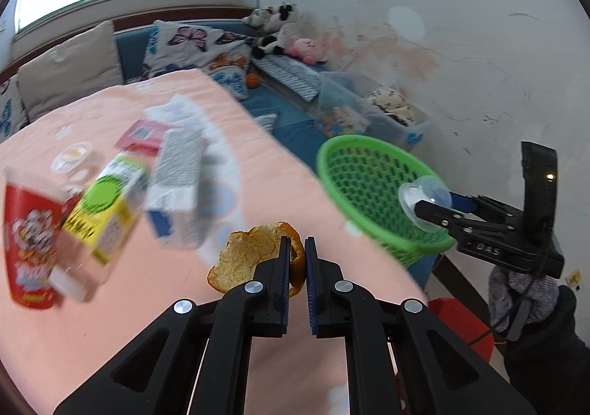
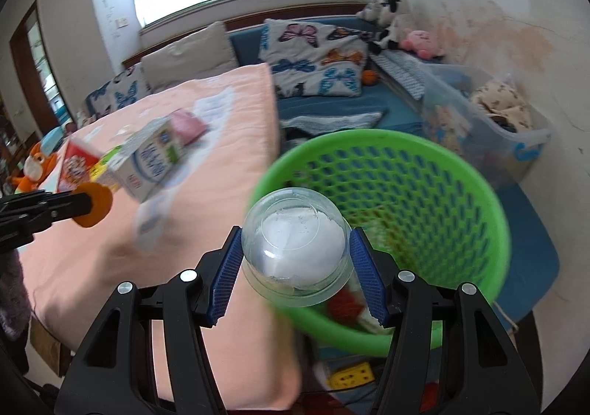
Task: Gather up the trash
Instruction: 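Carry the lid to the basket while the left gripper grasps the bread crust, then release the lid and bread crust into the green basket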
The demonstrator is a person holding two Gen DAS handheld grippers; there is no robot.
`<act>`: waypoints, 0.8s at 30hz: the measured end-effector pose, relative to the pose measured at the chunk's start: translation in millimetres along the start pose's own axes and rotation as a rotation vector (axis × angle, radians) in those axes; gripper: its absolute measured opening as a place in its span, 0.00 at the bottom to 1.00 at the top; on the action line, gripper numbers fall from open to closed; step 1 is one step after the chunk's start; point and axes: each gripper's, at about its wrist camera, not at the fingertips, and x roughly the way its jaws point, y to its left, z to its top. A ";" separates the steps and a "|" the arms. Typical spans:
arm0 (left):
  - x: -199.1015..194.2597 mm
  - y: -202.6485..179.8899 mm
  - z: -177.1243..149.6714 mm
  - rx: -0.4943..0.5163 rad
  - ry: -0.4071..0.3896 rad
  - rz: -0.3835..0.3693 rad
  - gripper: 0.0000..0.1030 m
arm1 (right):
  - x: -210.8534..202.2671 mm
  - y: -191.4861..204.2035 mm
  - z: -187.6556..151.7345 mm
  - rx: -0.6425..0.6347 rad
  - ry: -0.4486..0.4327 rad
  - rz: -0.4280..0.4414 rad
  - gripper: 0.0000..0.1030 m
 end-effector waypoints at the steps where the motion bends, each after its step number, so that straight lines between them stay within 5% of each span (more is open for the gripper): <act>1: 3.7 -7.1 4.8 0.010 -0.001 -0.008 0.08 | -0.2 -6.6 0.8 0.005 0.001 -0.014 0.58; 10: 35.9 -50.8 39.0 0.065 0.020 -0.069 0.08 | 11.0 -54.7 -4.3 0.059 0.032 -0.076 0.58; 24: 94.3 -107.0 70.8 0.138 0.084 -0.102 0.08 | 11.3 -78.9 -15.3 0.112 0.028 -0.054 0.64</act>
